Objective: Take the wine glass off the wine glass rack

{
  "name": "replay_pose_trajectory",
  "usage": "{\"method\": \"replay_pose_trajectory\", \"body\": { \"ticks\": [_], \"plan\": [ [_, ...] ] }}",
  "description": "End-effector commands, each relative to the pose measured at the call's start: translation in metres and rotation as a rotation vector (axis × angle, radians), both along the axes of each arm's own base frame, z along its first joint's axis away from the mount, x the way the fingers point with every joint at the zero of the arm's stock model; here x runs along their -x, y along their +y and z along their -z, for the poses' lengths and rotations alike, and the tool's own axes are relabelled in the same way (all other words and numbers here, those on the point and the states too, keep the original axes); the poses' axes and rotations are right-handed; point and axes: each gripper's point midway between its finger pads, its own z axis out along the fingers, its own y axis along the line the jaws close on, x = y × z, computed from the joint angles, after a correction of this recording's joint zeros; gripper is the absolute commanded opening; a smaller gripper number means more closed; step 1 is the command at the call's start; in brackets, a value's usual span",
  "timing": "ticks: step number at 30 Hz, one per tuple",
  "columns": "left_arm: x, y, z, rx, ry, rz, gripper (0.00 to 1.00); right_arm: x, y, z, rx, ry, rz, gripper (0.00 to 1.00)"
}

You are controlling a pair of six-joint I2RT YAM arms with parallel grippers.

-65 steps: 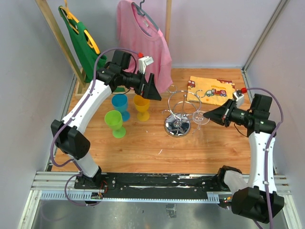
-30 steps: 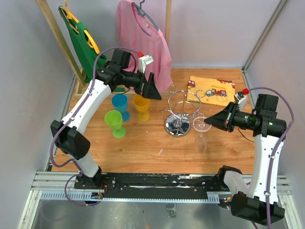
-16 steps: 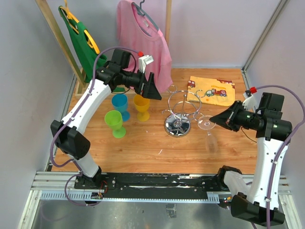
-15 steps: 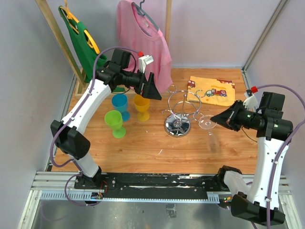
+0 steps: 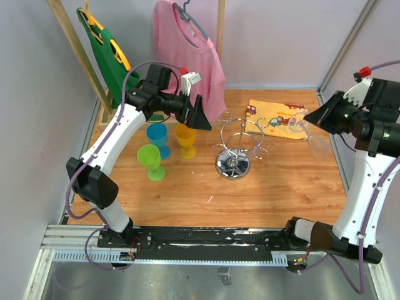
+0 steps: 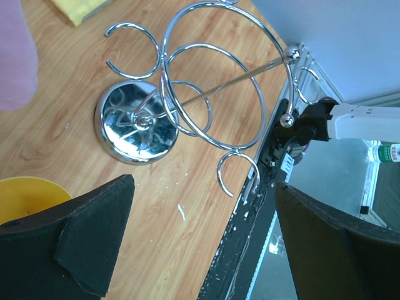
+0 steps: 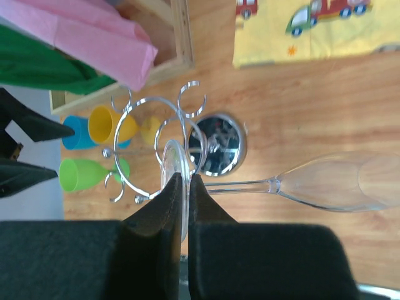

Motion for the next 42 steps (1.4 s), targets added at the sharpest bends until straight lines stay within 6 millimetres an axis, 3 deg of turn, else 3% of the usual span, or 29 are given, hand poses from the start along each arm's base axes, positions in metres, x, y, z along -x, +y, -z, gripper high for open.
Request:
{"method": "replay_pose_trajectory", "body": {
  "ticks": [1,6,12,18,22,27,32,37,42],
  "plan": [
    [-0.001,0.002,-0.017,-0.004,-0.069,-0.028,0.99,-0.034,-0.017,-0.044,0.086,-0.197,0.027,0.01],
    [-0.008,0.008,-0.014,-0.043,-0.094,-0.079,0.99,-0.066,-0.010,-0.072,0.071,-0.343,-0.041,0.01],
    [-0.018,0.014,-0.019,-0.069,-0.126,-0.145,0.99,-0.086,0.004,-0.089,0.211,-0.428,-0.120,0.01],
    [-0.028,0.025,-0.025,-0.108,-0.180,-0.225,0.99,-0.103,0.020,-0.081,0.445,-0.430,-0.167,0.01],
    [-0.034,0.028,-0.037,-0.110,-0.223,-0.252,0.99,-0.109,0.013,-0.065,0.686,-0.369,-0.153,0.01],
    [-0.042,0.023,-0.071,-0.066,-0.281,-0.259,0.99,-0.110,0.015,-0.050,0.952,-0.328,-0.172,0.01],
    [-0.051,0.019,-0.096,-0.031,-0.324,-0.274,0.99,-0.106,0.029,-0.057,1.161,-0.371,-0.173,0.01],
    [-0.060,0.024,-0.095,-0.058,-0.342,-0.314,0.99,-0.093,0.047,-0.063,1.286,-0.425,-0.189,0.01],
    [-0.071,0.031,-0.099,-0.081,-0.376,-0.371,0.99,-0.078,0.054,-0.056,1.438,-0.446,-0.179,0.01]
  ]
}}
